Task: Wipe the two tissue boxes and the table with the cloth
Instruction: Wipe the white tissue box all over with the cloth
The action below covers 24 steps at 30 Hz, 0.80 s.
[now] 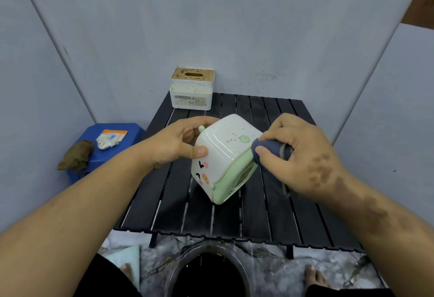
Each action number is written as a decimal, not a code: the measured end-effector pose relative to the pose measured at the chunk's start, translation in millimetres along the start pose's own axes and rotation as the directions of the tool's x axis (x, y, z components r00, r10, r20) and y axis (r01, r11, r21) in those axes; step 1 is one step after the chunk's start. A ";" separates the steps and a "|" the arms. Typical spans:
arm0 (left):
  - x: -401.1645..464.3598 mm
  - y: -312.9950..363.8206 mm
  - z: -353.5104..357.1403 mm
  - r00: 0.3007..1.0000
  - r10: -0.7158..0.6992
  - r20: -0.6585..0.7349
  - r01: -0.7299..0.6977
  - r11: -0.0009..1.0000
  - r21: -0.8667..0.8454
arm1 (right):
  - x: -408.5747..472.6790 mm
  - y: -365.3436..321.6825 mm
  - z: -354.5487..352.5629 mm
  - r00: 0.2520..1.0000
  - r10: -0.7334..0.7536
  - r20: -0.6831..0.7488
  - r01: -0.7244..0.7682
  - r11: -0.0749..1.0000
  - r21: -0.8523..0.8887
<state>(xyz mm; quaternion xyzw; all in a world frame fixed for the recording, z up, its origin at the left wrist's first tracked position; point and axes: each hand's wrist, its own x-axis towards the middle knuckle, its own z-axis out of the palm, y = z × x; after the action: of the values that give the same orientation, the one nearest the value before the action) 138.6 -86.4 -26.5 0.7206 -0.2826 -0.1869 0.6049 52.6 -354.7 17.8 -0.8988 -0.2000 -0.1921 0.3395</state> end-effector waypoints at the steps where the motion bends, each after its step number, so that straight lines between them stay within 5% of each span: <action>1: 0.2 0.7 0.4 1.000 -0.003 0.000 0.003 1.000 0.001 | -0.9 -1.6 -0.2 0.999 -0.032 0.024 0.032 0.999 -0.019; 14: 1.0 5.5 1.1 0.999 -0.008 0.033 0.007 1.000 0.016 | 6.6 36.5 -14.1 0.989 0.148 0.008 -0.148 0.983 0.110; 24: 3.3 3.4 4.8 1.000 -0.006 0.006 0.006 1.000 0.016 | -9.5 -7.4 -1.0 0.998 -0.058 0.032 0.058 0.998 -0.025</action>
<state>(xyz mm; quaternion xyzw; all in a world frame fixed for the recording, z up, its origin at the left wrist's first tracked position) 137.6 -92.6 -23.9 0.7257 -0.2837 -0.1885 0.5977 40.7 -352.4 17.8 -0.8999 -0.2289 -0.1903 0.3187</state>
